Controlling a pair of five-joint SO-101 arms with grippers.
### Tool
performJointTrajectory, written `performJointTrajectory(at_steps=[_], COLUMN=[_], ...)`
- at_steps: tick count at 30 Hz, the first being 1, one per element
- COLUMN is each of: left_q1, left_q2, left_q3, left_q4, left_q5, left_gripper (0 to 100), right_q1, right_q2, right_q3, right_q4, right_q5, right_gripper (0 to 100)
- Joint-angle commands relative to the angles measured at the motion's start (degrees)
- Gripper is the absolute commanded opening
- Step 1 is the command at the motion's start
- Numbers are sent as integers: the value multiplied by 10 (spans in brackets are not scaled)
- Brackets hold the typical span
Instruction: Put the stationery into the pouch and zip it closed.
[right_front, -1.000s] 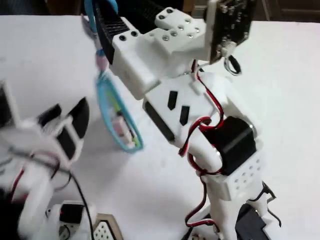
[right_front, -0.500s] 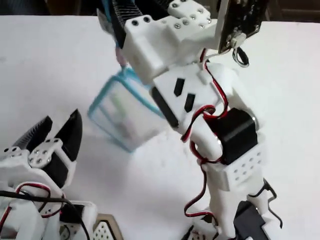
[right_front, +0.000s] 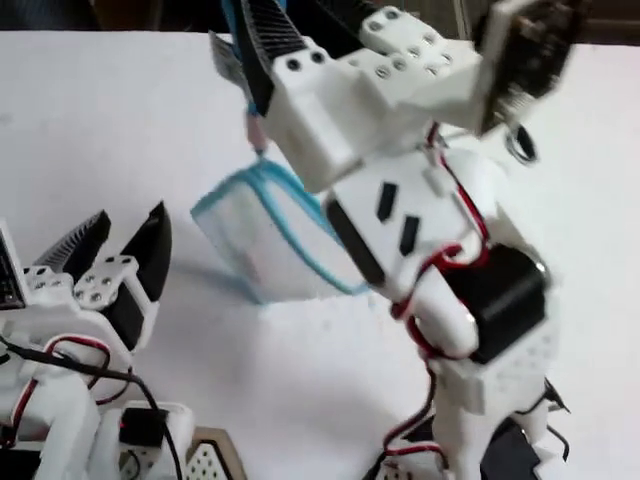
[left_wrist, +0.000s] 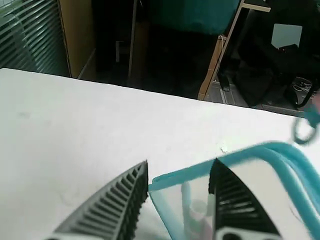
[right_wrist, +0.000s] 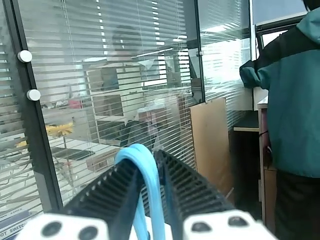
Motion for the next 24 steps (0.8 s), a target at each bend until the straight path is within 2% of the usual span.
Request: performJointTrajectory(at_steps=[1,5,11,14,20,24], left_q1=[2,2,2,2,1,0], left_q2=[0,0,0,0,0,-1], left_q3=[4,5,5,5,4,4], left_q4=[-12,-11,-11,-11,-6,-6], left_q5=[-4,-4,-3,-3,-3,-3], left_gripper=[215,215,215,215,215,215], right_q1=[6,6,9,10,6,-15], right_q2=[-44,-68,-47,-6,51,61], right_q3=[-24,-24,-20,-24,-25,-74], right_q4=[0,0,-57,-87,-189,-211], right_q5=[0,3,105,131,147,151], right_gripper=[16,16,17,17,17,19])
